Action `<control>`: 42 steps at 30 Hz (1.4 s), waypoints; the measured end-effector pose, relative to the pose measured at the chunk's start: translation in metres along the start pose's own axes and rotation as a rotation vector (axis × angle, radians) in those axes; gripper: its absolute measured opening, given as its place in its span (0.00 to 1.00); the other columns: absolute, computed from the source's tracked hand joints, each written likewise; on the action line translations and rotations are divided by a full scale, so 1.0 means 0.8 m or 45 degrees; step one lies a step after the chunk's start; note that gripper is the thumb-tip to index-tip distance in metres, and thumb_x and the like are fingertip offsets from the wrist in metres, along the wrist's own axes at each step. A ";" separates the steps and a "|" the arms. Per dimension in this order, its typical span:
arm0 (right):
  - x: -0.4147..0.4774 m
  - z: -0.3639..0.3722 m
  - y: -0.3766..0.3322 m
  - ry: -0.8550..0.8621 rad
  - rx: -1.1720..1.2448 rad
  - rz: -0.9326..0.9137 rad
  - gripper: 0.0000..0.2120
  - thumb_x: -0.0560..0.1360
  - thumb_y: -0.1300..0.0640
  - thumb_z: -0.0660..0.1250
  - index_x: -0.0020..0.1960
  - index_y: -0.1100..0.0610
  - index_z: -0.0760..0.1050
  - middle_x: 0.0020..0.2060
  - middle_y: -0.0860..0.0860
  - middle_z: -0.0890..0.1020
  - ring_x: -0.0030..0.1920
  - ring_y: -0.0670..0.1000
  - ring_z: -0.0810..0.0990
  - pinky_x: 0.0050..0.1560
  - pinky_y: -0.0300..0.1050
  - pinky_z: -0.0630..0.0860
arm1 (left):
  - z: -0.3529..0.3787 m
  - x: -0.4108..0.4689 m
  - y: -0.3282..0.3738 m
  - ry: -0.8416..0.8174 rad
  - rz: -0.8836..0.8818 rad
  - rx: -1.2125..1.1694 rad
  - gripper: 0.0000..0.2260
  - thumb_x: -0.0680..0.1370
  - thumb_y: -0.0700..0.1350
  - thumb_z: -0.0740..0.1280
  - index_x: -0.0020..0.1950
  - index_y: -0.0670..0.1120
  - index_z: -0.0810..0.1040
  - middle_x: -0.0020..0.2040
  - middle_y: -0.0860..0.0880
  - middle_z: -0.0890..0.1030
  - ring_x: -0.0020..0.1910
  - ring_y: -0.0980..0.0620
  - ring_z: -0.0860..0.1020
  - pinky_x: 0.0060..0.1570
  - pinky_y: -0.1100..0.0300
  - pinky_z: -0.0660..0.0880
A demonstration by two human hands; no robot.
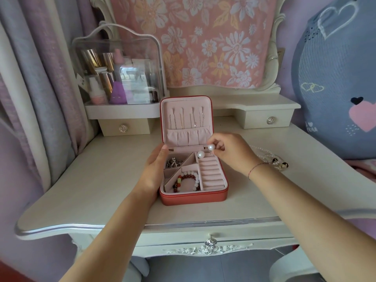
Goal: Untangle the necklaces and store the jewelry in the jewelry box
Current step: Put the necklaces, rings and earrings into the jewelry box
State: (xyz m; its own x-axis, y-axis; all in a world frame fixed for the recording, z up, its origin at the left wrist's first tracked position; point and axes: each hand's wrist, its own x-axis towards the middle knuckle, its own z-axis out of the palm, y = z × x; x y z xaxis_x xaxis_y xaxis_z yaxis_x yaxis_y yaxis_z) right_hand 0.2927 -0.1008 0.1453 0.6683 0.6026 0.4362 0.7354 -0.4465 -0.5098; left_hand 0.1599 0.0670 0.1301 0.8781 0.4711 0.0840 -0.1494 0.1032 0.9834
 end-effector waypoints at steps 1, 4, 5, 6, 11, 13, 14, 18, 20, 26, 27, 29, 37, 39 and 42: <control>0.001 0.002 0.000 -0.005 -0.050 -0.020 0.10 0.71 0.69 0.68 0.45 0.55 0.79 0.36 0.44 0.75 0.38 0.45 0.76 0.41 0.38 0.73 | 0.000 0.001 -0.001 0.000 -0.003 0.002 0.15 0.84 0.48 0.55 0.65 0.45 0.75 0.52 0.49 0.85 0.42 0.53 0.85 0.35 0.62 0.79; 0.002 0.003 -0.002 -0.014 -0.153 -0.072 0.09 0.72 0.69 0.68 0.48 0.57 0.79 0.41 0.46 0.74 0.40 0.50 0.75 0.44 0.44 0.75 | -0.001 0.001 -0.001 -0.006 -0.011 0.013 0.15 0.84 0.49 0.55 0.65 0.47 0.75 0.52 0.49 0.85 0.43 0.52 0.85 0.36 0.62 0.79; 0.002 0.003 -0.002 -0.023 -0.165 -0.094 0.09 0.72 0.68 0.67 0.48 0.57 0.80 0.42 0.46 0.74 0.41 0.50 0.75 0.44 0.45 0.75 | -0.001 0.001 -0.001 -0.002 -0.013 0.008 0.14 0.84 0.49 0.56 0.65 0.47 0.75 0.53 0.48 0.85 0.43 0.52 0.85 0.36 0.62 0.79; 0.002 0.003 -0.001 -0.042 -0.176 -0.114 0.09 0.73 0.68 0.67 0.49 0.58 0.80 0.43 0.46 0.75 0.42 0.49 0.75 0.45 0.45 0.75 | -0.001 0.002 -0.002 -0.002 -0.014 0.000 0.14 0.84 0.49 0.56 0.65 0.46 0.75 0.53 0.47 0.84 0.43 0.51 0.85 0.36 0.62 0.79; -0.003 0.002 0.002 -0.073 -0.172 -0.130 0.09 0.75 0.65 0.66 0.52 0.58 0.81 0.44 0.47 0.76 0.43 0.49 0.78 0.46 0.43 0.73 | -0.002 0.000 -0.001 -0.006 -0.019 -0.038 0.14 0.84 0.48 0.56 0.65 0.45 0.75 0.55 0.45 0.83 0.44 0.51 0.85 0.36 0.62 0.79; -0.004 0.003 0.003 -0.044 -0.144 -0.092 0.06 0.74 0.64 0.67 0.49 0.57 0.81 0.42 0.46 0.77 0.42 0.48 0.78 0.45 0.42 0.74 | -0.002 0.000 -0.002 -0.004 -0.017 -0.015 0.14 0.84 0.49 0.56 0.64 0.46 0.76 0.55 0.45 0.83 0.45 0.50 0.85 0.37 0.61 0.79; -0.004 0.004 0.004 -0.034 -0.130 -0.070 0.05 0.74 0.63 0.68 0.47 0.55 0.81 0.41 0.46 0.78 0.42 0.48 0.78 0.44 0.40 0.73 | -0.002 0.000 -0.002 0.000 -0.019 -0.005 0.14 0.84 0.50 0.56 0.64 0.47 0.76 0.56 0.45 0.83 0.45 0.50 0.85 0.37 0.60 0.80; -0.002 0.006 0.005 -0.036 -0.062 0.017 0.05 0.73 0.62 0.70 0.43 0.52 0.77 0.37 0.45 0.77 0.39 0.46 0.77 0.37 0.29 0.68 | -0.001 0.001 -0.002 0.026 -0.035 0.002 0.14 0.83 0.50 0.57 0.65 0.47 0.76 0.55 0.46 0.84 0.45 0.50 0.85 0.37 0.60 0.80; -0.003 0.008 0.002 -0.008 -0.041 0.036 0.05 0.72 0.62 0.70 0.43 0.53 0.78 0.35 0.43 0.76 0.37 0.45 0.75 0.36 0.28 0.67 | -0.002 0.001 -0.002 0.025 -0.029 0.003 0.15 0.84 0.50 0.57 0.65 0.46 0.76 0.55 0.45 0.84 0.45 0.50 0.85 0.37 0.60 0.80; -0.009 0.013 0.001 0.069 -0.034 0.037 0.02 0.72 0.61 0.71 0.43 0.56 0.79 0.38 0.48 0.79 0.40 0.48 0.77 0.41 0.40 0.73 | 0.000 -0.001 0.000 -0.007 -0.019 0.008 0.14 0.84 0.49 0.56 0.65 0.46 0.75 0.47 0.50 0.86 0.41 0.52 0.85 0.35 0.61 0.79; -0.009 0.013 0.002 0.081 -0.025 0.027 0.01 0.72 0.62 0.71 0.43 0.57 0.80 0.39 0.48 0.79 0.40 0.48 0.77 0.42 0.41 0.73 | 0.000 -0.001 0.000 -0.004 -0.014 0.011 0.14 0.84 0.48 0.56 0.65 0.45 0.75 0.47 0.51 0.86 0.40 0.52 0.85 0.34 0.62 0.79; -0.010 0.015 0.002 0.093 -0.010 0.010 0.01 0.72 0.62 0.71 0.43 0.58 0.80 0.40 0.47 0.78 0.39 0.47 0.76 0.42 0.39 0.72 | 0.000 -0.002 0.001 -0.001 -0.009 0.013 0.14 0.84 0.48 0.56 0.65 0.45 0.75 0.46 0.51 0.86 0.39 0.52 0.85 0.34 0.62 0.79; -0.013 -0.037 0.057 0.358 0.270 0.369 0.06 0.73 0.62 0.70 0.49 0.57 0.82 0.43 0.52 0.84 0.45 0.51 0.81 0.54 0.45 0.76 | -0.001 -0.003 0.002 -0.011 -0.011 0.027 0.15 0.84 0.48 0.55 0.64 0.45 0.76 0.51 0.46 0.85 0.44 0.50 0.85 0.36 0.61 0.79; -0.023 -0.069 0.089 0.366 0.165 0.507 0.04 0.72 0.63 0.69 0.44 0.58 0.82 0.41 0.55 0.85 0.47 0.56 0.82 0.54 0.52 0.77 | -0.002 -0.002 0.001 -0.010 -0.012 0.025 0.15 0.84 0.48 0.55 0.65 0.45 0.75 0.51 0.47 0.85 0.44 0.50 0.85 0.36 0.61 0.79; -0.041 -0.099 0.122 0.266 0.084 0.674 0.05 0.72 0.61 0.68 0.43 0.58 0.83 0.42 0.55 0.85 0.49 0.56 0.82 0.54 0.47 0.76 | -0.002 0.000 -0.002 -0.012 -0.012 0.014 0.14 0.84 0.49 0.55 0.64 0.45 0.76 0.49 0.49 0.86 0.44 0.50 0.85 0.36 0.61 0.79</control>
State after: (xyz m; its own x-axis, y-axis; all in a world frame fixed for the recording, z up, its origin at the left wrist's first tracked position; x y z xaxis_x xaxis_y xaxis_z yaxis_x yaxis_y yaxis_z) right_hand 0.3510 -0.2167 0.1401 0.9565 0.1616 0.2427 0.2903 -0.6057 -0.7409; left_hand 0.1596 0.0682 0.1287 0.8836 0.4619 0.0762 -0.1363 0.0980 0.9858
